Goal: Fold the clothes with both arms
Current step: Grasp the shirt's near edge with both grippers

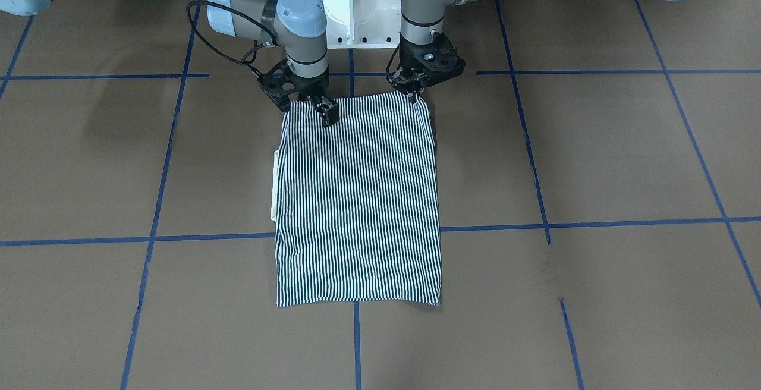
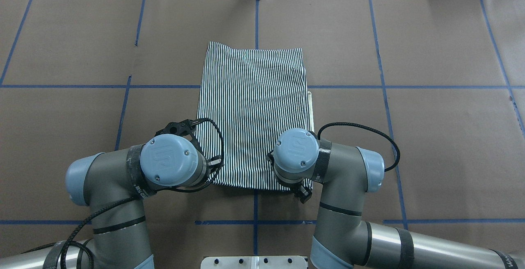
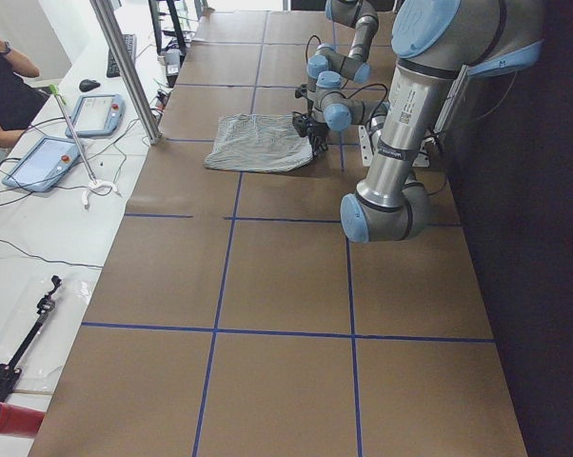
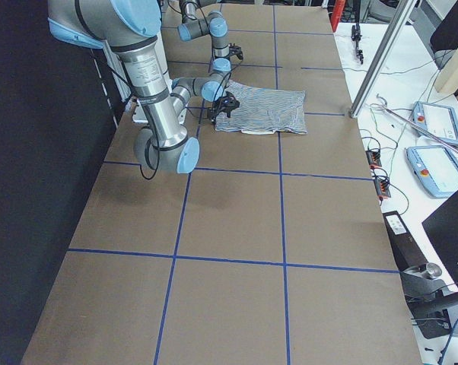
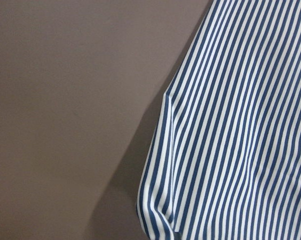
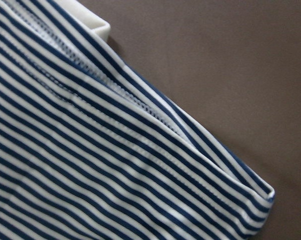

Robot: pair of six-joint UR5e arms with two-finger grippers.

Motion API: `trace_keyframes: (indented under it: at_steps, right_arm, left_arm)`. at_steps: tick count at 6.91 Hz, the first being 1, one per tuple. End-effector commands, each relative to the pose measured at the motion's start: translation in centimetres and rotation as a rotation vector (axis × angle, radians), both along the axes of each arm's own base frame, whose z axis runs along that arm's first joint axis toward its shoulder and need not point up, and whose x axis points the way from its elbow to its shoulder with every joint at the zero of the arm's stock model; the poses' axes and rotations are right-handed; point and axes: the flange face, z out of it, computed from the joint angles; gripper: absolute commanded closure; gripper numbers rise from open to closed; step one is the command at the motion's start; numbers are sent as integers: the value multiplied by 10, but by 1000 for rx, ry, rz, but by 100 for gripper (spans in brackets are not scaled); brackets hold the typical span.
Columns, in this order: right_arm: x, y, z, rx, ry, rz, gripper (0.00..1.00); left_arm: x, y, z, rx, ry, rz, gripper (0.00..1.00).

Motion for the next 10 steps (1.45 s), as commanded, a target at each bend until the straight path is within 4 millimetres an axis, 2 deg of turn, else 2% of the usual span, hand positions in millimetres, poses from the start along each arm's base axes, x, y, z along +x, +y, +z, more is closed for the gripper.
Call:
trace_keyframes:
  at_steps: [1, 3, 4, 6, 8, 9, 10]
  right_arm:
    - [3, -2, -5, 1, -9, 4, 81]
    - [11, -1, -14, -1, 1, 5, 91]
    - [12, -1, -13, -1, 3, 6, 100]
    - [16, 0, -19, 7, -11, 10, 100]
    - [32, 2, -30, 48, -36, 35, 100]
    - [40, 7, -30, 48, -51, 26, 100]
    - [49, 26, -35, 55, -77, 2, 100]
  left_arm:
    - [0, 0, 0, 2, 2, 1, 100]
    - [0, 0, 0, 1, 0, 1, 100]
    - [0, 0, 0, 2, 2, 1, 100]
    - [0, 0, 0, 0, 0, 0, 100]
    - [-6, 3, -7, 4, 18, 2, 100]
    - [-16, 15, -16, 2, 46, 9, 100]
    - [-19, 45, -19, -37, 58, 74, 100]
